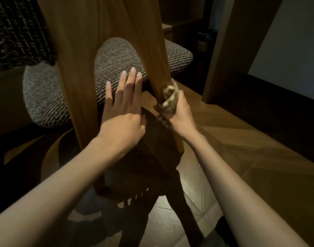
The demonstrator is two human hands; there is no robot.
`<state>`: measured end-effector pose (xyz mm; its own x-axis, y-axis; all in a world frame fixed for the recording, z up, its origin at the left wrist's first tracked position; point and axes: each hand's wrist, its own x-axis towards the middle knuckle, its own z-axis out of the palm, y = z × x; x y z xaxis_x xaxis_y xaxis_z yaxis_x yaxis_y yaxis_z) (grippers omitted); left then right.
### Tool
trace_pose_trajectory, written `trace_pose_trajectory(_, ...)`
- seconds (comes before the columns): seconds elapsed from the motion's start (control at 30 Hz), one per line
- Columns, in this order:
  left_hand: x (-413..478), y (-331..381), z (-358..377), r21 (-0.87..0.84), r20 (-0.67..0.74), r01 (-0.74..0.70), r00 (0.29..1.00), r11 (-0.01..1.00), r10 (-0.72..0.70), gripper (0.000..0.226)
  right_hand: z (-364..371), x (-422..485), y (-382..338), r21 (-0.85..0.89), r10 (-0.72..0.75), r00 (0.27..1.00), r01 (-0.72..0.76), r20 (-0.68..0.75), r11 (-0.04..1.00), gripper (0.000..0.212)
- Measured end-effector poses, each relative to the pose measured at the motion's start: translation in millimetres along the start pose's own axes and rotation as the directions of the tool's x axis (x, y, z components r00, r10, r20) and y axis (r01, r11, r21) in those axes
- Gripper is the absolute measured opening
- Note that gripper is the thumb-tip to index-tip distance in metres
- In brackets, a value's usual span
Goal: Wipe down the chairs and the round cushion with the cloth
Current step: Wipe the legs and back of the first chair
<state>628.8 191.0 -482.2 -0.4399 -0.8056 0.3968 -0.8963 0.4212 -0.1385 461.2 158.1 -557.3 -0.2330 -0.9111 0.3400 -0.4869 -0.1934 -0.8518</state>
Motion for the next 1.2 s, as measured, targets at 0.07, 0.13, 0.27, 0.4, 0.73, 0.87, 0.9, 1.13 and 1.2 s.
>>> trace_pose_trajectory(0.07,4,-4,-2,-0.003,0.002,0.011,1.000,1.000,-0.011,0.091,0,6,-11,-0.009,-0.071,0.996,0.070,-0.058,0.998,0.068)
trace_pose_trajectory(0.13,6,-6,-4,-0.006,0.012,0.032,0.999,0.999,-0.032,0.089,5,7,-10,0.003,-0.079,0.991,0.080,-0.107,0.997,0.069)
trace_pose_trajectory(0.27,2,-7,-4,0.001,0.018,0.024,1.000,1.000,-0.024,0.088,19,-10,26,-0.001,0.198,0.980,-0.198,-0.009,0.980,0.081)
trace_pose_trajectory(0.4,0,-9,-3,0.017,0.002,0.003,1.000,1.000,-0.003,0.088,18,-17,46,0.015,0.387,0.917,-0.390,0.097,0.921,0.079)
trace_pose_trajectory(0.73,12,-7,9,-0.004,-0.099,-0.014,0.995,1.000,0.013,0.078,18,-7,20,0.040,0.155,0.985,-0.152,-0.078,0.988,0.062)
trace_pose_trajectory(0.87,15,-11,10,-0.060,-0.141,-0.053,0.989,0.997,0.044,0.080,22,-22,54,-0.012,0.446,0.894,-0.446,0.025,0.895,0.060)
trace_pose_trajectory(0.9,15,-12,10,-0.075,-0.151,-0.059,0.987,0.995,0.047,0.079,22,-20,53,-0.015,0.444,0.896,-0.444,0.017,0.896,0.061)
trace_pose_trajectory(1.13,20,-14,18,-0.071,-0.239,-0.093,0.968,0.993,0.074,0.071,27,6,2,-0.072,-0.031,0.945,0.008,-0.325,0.997,0.064)
trace_pose_trajectory(1.2,21,-15,20,-0.057,-0.247,-0.096,0.966,0.994,0.079,0.067,31,-1,15,-0.010,0.084,0.962,-0.090,-0.259,0.996,0.066)
